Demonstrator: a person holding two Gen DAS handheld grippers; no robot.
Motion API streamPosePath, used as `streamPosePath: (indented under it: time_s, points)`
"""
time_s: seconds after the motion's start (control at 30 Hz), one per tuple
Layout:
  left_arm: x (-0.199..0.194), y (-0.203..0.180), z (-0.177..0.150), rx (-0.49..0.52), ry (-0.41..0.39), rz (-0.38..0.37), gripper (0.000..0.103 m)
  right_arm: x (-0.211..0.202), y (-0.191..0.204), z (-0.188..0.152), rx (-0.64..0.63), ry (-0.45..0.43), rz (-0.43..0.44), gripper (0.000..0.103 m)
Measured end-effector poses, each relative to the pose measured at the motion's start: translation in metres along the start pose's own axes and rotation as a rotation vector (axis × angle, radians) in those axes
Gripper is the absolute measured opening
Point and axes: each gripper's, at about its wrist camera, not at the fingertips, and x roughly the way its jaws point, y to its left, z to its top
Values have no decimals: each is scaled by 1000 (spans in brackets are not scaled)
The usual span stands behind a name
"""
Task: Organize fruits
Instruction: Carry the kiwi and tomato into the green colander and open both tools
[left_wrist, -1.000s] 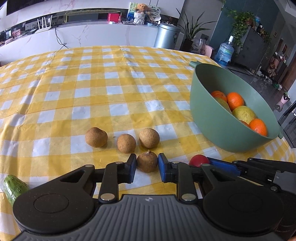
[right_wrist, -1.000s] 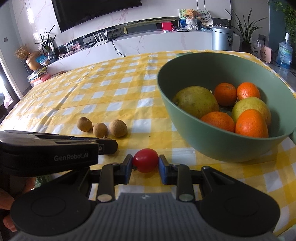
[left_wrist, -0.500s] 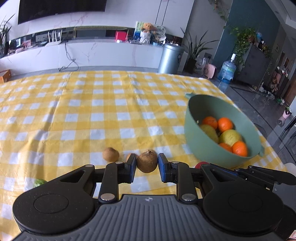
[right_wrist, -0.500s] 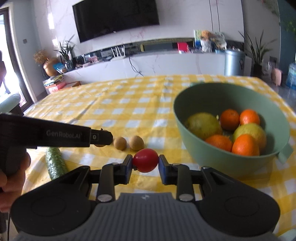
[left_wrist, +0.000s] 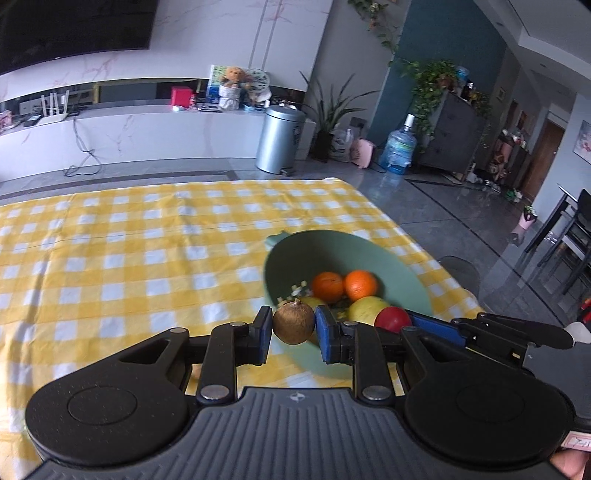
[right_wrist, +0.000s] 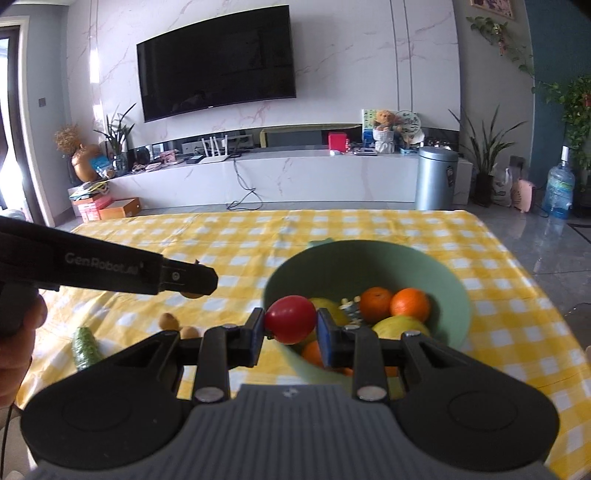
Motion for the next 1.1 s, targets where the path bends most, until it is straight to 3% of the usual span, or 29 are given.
streamPosePath:
  time_s: [0.27, 0.6, 1.1]
  points:
    - [51, -21, 18, 51, 81, -50, 28, 14, -42, 17, -51, 37, -71, 27]
    - [112, -17, 28, 64, 169, -29, 28, 63, -77, 26, -60, 111, -94, 27]
    - [152, -6, 39, 55, 238, -27, 28, 130, -78, 24, -100, 157, -20, 27]
